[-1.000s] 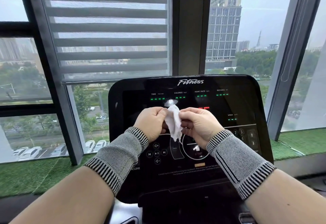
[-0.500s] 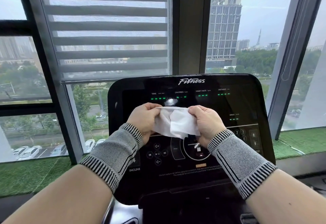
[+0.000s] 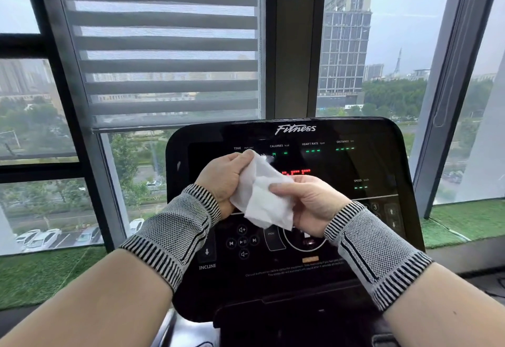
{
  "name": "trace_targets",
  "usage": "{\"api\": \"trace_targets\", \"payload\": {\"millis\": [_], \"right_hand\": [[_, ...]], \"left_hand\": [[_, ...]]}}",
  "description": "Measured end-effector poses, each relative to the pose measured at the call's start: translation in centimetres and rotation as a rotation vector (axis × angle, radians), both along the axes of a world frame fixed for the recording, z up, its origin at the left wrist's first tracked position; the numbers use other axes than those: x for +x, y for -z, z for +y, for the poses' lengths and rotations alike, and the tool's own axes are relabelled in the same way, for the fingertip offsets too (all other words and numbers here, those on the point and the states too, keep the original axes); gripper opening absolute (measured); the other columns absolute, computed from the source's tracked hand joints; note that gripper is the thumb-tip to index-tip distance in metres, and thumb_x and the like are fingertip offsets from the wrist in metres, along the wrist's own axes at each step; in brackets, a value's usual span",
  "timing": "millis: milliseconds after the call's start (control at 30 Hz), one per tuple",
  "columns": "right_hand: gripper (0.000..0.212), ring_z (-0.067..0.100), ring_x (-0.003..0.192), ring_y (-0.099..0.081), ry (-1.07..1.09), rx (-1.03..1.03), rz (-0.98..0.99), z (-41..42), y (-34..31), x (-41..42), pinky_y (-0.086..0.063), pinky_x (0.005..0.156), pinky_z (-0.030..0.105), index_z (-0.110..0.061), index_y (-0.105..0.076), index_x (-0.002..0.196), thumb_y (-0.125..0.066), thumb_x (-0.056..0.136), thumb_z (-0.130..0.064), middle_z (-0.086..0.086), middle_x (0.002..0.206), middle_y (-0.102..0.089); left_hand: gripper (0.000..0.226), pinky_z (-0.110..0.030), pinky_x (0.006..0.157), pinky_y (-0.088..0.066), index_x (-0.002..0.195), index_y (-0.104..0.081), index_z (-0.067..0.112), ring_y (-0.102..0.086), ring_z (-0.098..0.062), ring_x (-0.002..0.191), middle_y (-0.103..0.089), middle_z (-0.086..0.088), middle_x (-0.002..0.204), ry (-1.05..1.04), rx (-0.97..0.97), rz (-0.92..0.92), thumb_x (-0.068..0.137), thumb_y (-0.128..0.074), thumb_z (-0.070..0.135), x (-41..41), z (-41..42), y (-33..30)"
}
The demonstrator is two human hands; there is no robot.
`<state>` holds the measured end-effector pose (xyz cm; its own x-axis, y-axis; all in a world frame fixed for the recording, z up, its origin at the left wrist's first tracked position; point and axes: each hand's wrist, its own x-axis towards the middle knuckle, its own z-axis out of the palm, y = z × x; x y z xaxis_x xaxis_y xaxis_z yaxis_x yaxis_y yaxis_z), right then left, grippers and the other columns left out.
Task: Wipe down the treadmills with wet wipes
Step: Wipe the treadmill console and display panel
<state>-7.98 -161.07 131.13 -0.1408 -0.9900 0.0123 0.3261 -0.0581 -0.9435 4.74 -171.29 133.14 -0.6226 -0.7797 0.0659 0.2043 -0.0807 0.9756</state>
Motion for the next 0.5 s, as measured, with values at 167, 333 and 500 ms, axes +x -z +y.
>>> {"api": "trace_targets", "payload": {"millis": [167, 333, 500], "right_hand": [[0.038, 0.029, 0.096, -0.066, -0.041, -0.146, -0.18, 0.4, -0.8, -0.2, -0.054, 0.086, 0.04, 0.0, -0.061, 0.116, -0.06, 0.08, -0.012, 0.018, 0.109, -0.066], [0.027, 0.024, 0.074, -0.071, 0.063, -0.111, -0.246, 0.5, -1.3, -0.1, -0.058, 0.06, 0.032, 0.0, -0.062, 0.106, -0.051, 0.088, -0.016, 0.013, 0.085, -0.071], [0.037, 0.031, 0.097, -0.066, 0.123, -0.061, -0.16, -0.2, -0.9, 0.6, -0.055, 0.084, 0.041, 0.003, -0.059, 0.119, -0.053, 0.089, -0.018, 0.02, 0.112, -0.067]], "left_hand": [[0.018, -0.028, 0.058, -0.051, 0.094, -0.065, 0.005, -0.059, -0.016, 0.065, -0.065, -0.008, 0.079, -0.194, -0.111, -0.149, 0.088, -0.068, 0.021, 0.0, -1.0, 1.3], [0.027, -0.024, 0.06, -0.046, 0.085, -0.071, 0.014, -0.063, -0.009, 0.071, -0.071, 0.003, 0.077, -0.386, -0.285, -0.084, 0.093, -0.058, 0.035, 0.6, -0.9, 0.5], [0.05, -0.037, 0.072, -0.058, 0.092, -0.071, 0.0, -0.07, -0.023, 0.078, -0.074, -0.011, 0.087, -0.006, -0.261, -0.111, 0.079, -0.07, 0.049, 0.7, 0.9, 0.0]]}}
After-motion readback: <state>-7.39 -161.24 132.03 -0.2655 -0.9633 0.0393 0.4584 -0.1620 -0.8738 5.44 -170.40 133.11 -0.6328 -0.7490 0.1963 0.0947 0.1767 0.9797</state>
